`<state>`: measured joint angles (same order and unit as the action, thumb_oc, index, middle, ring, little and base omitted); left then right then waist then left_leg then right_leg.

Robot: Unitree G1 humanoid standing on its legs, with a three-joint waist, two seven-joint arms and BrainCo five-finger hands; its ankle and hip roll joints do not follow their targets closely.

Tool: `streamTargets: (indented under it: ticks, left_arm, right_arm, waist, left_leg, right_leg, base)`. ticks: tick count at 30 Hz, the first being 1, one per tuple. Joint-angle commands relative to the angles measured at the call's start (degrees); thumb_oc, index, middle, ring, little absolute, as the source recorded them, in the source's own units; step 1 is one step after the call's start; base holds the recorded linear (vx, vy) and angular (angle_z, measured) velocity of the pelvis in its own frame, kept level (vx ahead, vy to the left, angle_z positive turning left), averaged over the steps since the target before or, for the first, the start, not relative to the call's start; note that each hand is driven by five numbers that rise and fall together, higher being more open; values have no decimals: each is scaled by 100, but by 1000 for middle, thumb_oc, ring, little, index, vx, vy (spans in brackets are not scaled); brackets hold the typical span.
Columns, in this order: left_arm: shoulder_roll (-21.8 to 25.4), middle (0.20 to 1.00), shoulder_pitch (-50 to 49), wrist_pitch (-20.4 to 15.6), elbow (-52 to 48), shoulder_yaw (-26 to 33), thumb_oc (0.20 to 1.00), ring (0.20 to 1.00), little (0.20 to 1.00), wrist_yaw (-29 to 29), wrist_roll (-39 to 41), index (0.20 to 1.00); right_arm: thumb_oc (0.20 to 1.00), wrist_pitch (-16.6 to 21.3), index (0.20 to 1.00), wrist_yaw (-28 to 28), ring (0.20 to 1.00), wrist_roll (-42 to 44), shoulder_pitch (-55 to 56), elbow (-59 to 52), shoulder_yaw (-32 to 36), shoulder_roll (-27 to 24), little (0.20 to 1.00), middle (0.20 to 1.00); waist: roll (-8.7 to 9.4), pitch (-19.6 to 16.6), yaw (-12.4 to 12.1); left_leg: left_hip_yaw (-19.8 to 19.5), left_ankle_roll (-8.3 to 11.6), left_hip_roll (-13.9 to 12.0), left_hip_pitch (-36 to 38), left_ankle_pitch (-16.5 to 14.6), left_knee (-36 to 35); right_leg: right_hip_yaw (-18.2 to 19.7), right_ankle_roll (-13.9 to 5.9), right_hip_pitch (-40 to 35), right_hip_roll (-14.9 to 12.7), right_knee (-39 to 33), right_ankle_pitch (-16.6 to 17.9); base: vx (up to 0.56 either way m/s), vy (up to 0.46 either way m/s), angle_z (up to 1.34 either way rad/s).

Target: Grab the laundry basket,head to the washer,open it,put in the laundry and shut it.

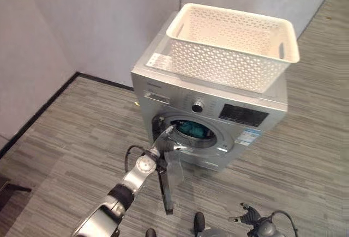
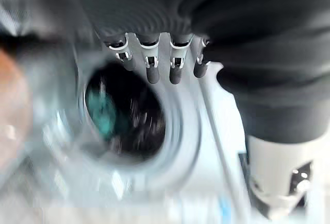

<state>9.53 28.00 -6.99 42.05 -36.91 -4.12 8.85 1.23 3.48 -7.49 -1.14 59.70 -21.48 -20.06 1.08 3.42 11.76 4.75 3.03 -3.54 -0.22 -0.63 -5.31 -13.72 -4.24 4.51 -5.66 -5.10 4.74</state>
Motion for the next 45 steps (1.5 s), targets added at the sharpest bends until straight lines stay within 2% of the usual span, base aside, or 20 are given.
streamTargets:
  ticks: [1,4,6,8,9,10,14,16,19,21,22,25,26,28,31,33,36,37,41,45]
  left_arm:
    - [-29,1000,333,-399,-641,155,1000,1000,1000,-247,-67,1000]
    - [746,1000,-122,-647,-2428,552,1000,1000,1000,-250,-360,1000]
    - [1273,1000,-689,-806,-3402,1110,1000,1000,1000,-262,-420,1000]
    - [1734,1000,-1335,-1094,-4332,1928,1000,1000,1000,-445,-467,1000]
    - [1935,1000,-2073,-1318,-4991,2785,1000,1000,1000,-820,-703,1000]
    - [2061,1000,-2477,-1376,-5200,3235,1000,1000,1000,-1110,-1035,1000]
    - [2446,1000,-3428,-1279,-5405,4029,1000,1000,1000,-1597,-1848,1000]
    - [2601,1000,-3877,-1223,-5305,4177,1000,1000,1000,-1497,-1996,1000]
    - [2692,1000,-4130,-856,-4555,3833,1000,1000,1000,-857,-1990,1000]
    - [2669,1000,-4004,-616,-3746,3294,1000,1000,1000,-259,-2006,1000]
    - [2727,1000,-3852,-536,-3282,2886,1000,1000,1000,15,-2232,1000]
    - [2732,1000,-3597,-415,-2823,2471,1000,1000,1000,282,-2386,1000]
    - [2657,1000,-3291,-277,-2413,2047,1000,1000,1000,543,-2559,1000]
    - [2594,1000,-3044,-278,-2156,1812,1000,1000,1000,556,-2669,1000]
    - [2320,1000,-2045,-238,-1146,866,1000,1000,1000,621,-3121,1000]
    - [1860,1000,-1107,-221,-191,289,1000,1000,1000,365,-3229,1000]
    - [1283,1000,-40,-187,871,-32,1000,1000,1000,-43,-3034,1000]
    - [1278,1000,-24,-193,886,-35,1000,1000,1000,-48,-3034,1000]
    - [1120,1000,1439,-309,671,-291,1000,1000,1000,-212,-2116,1000]
    - [1101,1000,1967,-411,432,-465,1000,1000,1000,-214,-1893,1000]
  right_arm:
    - [1000,29,1000,69,1000,93,-89,307,147,-95,1000,1000]
    - [1000,68,1000,-10,1000,-30,166,657,172,48,1000,1000]
    - [1000,91,1000,-78,1000,-97,307,889,198,221,1000,1000]
    - [1000,106,1000,-165,1000,-51,442,1089,318,384,1000,1000]
    - [1000,157,1000,-240,1000,17,529,1140,329,561,1000,1000]
    - [1000,200,1000,-282,1000,18,571,1095,263,631,1000,1000]
    - [1000,272,1000,-302,1000,-14,585,946,108,686,1000,1000]
    - [1000,287,1000,-271,1000,-9,524,892,119,638,1000,1000]
    - [1000,250,1000,-318,1000,6,350,704,182,438,1000,1000]
    - [1000,191,1000,-367,1000,-61,213,622,190,280,1000,1000]
    - [1000,160,1000,-393,1000,-95,122,555,174,182,1000,1000]
    - [1000,109,1000,-469,1000,-191,77,345,149,16,1000,1000]
    - [1000,80,1000,-523,1000,-314,48,120,42,-109,1000,1000]
    - [1000,33,1000,-557,1000,-387,78,-44,46,-195,1000,1000]
    - [1000,31,1000,-614,1000,-609,99,-419,-113,-437,1000,1000]
    - [1000,74,1000,-572,1000,-616,69,-509,-231,-516,1000,1000]
    - [1000,154,1000,-491,1000,-562,-30,-651,-411,-555,1000,1000]
    - [1000,153,1000,-492,1000,-561,-37,-652,-407,-556,1000,1000]
    - [1000,192,1000,-404,1000,-484,184,-582,-458,-592,1000,1000]
    - [1000,141,1000,-460,1000,-616,227,13,-596,-530,1000,1000]
  waist:
    - [34,117,-209]
    - [19,217,-460]
    - [31,251,-591]
    - [-2,291,-775]
    - [12,309,-920]
    - [25,317,-1009]
    - [35,331,-1155]
    - [20,323,-1203]
    - [-21,324,-1240]
    - [-34,304,-1219]
    - [-47,290,-1171]
    - [-53,265,-1107]
    - [-59,236,-972]
    - [-52,224,-949]
    - [-50,213,-702]
    - [-12,237,-495]
    - [83,272,-228]
    - [101,265,-227]
    - [261,303,141]
    - [280,322,215]
  left_leg:
    - [257,83,-135,624,-532,31]
    - [164,70,-157,603,-511,31]
    - [80,71,-138,571,-432,31]
    - [-11,88,-165,570,-431,60]
    - [-85,107,-182,555,-422,69]
    - [-133,120,-188,530,-407,75]
    - [-246,133,-168,452,-342,85]
    - [-289,127,-148,402,-313,84]
    - [-291,111,-151,385,-292,80]
    - [-287,98,-147,369,-271,68]
    - [-269,96,-158,381,-276,58]
    - [-227,86,-162,388,-278,43]
    - [-171,79,-193,434,-331,31]
    - [-142,74,-173,400,-309,31]
    - [22,60,-200,405,-382,31]
    - [157,52,-201,308,-374,31]
    - [391,44,-216,97,-336,31]
    - [393,43,-196,69,-306,31]
    - [770,55,-247,-128,-287,31]
    - [874,67,-243,-187,-277,31]
  right_leg:
    - [-22,-412,636,-137,129,313]
    - [-140,-429,562,-171,111,275]
    - [-221,-425,520,-230,101,260]
    - [-301,-418,434,-247,103,213]
    - [-370,-408,369,-266,94,184]
    - [-397,-404,349,-280,93,177]
    - [-467,-386,323,-308,81,193]
    - [-503,-378,321,-332,81,208]
    - [-508,-362,293,-323,91,211]
    - [-500,-357,299,-324,96,215]
    - [-469,-356,299,-308,97,212]
    - [-407,-357,317,-288,100,214]
    - [-330,-360,324,-228,107,188]
    - [-302,-358,376,-239,104,218]
    - [-91,-369,512,-115,117,222]
    - [71,-390,724,-58,118,270]
    - [311,-421,1097,14,122,365]
    - [318,-417,1123,-4,118,388]
    - [541,-497,1530,73,103,518]
    - [589,-516,1640,81,93,557]
  base:
    - [-27,-74,-47]
    - [-12,-64,-6]
    - [-18,-32,8]
    - [9,-38,39]
    - [6,-51,47]
    - [-22,-41,38]
    - [-26,-20,43]
    - [-23,-2,27]
    - [-20,8,18]
    - [-7,7,2]
    - [0,0,0]
    - [27,19,-1]
    - [2,24,-8]
    - [8,17,-21]
    - [-4,31,-43]
    - [-70,31,-49]
    - [-83,14,-57]
    - [-66,4,-55]
    - [-7,-19,-53]
    - [-3,-16,-21]
